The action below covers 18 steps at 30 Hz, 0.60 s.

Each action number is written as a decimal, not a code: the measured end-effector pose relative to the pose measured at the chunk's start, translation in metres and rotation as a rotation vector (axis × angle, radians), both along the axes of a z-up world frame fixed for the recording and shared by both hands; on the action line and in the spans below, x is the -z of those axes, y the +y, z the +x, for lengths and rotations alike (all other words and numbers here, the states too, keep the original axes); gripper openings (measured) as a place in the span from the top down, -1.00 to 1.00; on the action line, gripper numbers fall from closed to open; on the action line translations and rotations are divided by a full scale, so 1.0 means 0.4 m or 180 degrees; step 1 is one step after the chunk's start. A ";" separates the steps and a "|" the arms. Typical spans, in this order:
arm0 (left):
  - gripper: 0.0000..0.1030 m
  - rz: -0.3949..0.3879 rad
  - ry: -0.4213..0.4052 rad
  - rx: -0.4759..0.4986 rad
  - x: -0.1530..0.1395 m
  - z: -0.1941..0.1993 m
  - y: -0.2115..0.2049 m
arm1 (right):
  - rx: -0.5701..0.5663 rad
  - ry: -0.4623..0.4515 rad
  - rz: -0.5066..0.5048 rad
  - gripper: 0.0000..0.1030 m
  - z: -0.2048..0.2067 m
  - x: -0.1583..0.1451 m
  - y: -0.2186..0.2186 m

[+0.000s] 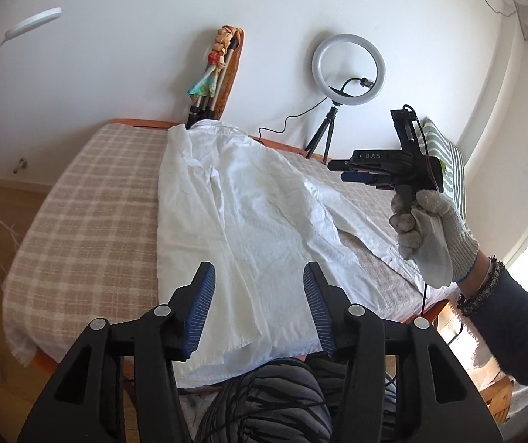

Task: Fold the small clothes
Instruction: 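Move the right gripper to the sleeve cuff and close on it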

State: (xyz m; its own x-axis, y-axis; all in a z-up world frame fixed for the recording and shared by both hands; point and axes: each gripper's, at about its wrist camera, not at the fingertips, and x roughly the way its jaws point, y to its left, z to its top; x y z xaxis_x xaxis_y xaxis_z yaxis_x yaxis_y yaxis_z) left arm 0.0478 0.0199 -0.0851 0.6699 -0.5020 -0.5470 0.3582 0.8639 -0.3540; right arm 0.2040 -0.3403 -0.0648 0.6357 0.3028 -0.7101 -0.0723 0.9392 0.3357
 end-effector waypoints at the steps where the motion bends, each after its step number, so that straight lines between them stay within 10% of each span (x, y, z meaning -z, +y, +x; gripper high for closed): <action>1: 0.00 -0.0020 -0.0018 0.0013 -0.008 -0.004 -0.009 | 0.0054 -0.0003 -0.0016 0.12 -0.022 0.002 -0.032; 18: -0.02 -0.0074 0.0386 0.0301 0.064 0.039 -0.203 | 0.1285 0.0307 0.0037 -0.13 -0.356 0.166 -0.587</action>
